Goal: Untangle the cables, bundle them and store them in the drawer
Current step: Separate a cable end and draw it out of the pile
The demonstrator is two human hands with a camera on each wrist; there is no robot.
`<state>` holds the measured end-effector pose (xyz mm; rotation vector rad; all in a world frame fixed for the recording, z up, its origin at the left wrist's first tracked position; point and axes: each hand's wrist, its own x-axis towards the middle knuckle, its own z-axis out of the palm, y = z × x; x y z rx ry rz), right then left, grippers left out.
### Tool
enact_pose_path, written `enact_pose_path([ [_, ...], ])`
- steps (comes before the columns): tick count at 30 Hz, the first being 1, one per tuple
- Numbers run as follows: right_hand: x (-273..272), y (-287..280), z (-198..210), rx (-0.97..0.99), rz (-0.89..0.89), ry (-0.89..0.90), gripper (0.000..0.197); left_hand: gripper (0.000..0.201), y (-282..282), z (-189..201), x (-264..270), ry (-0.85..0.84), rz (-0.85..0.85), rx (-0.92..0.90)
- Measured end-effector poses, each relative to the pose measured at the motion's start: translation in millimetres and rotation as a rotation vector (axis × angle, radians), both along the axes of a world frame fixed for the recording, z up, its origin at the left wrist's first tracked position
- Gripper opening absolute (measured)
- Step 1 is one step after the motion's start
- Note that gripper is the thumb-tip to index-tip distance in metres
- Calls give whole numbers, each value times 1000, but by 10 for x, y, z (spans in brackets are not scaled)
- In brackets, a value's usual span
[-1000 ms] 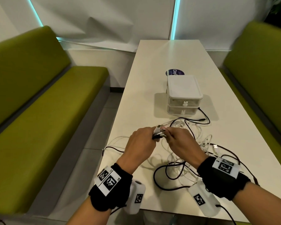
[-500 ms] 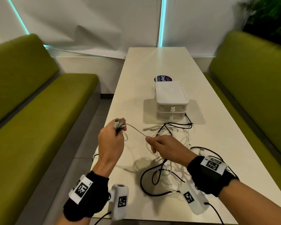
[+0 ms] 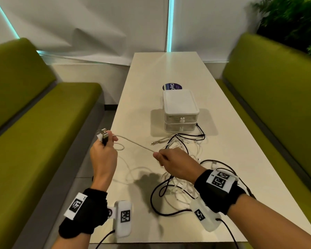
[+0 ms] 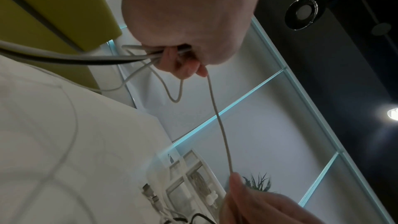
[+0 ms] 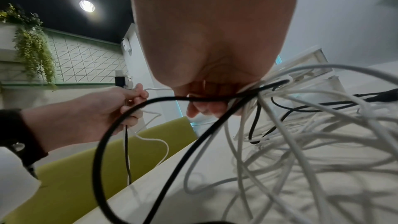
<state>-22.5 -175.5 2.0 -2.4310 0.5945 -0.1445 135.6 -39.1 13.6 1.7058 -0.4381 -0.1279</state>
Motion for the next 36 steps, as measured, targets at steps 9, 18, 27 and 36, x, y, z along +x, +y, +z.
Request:
enact_pose_path([
  [9, 24, 57, 64, -89, -19, -4, 45, 54, -12, 124, -303, -578, -340, 156],
  [18, -166, 12, 1, -123, 37, -40, 43, 22, -139, -38, -422, -648, -547, 594],
  [27, -170, -24, 77, 65, -12, -163, 44, 43, -94, 226, -263, -148, -330, 138],
  [36, -152, -53, 21, 9, -27, -76, 52, 39, -57, 243, -204, 136, -272, -151],
])
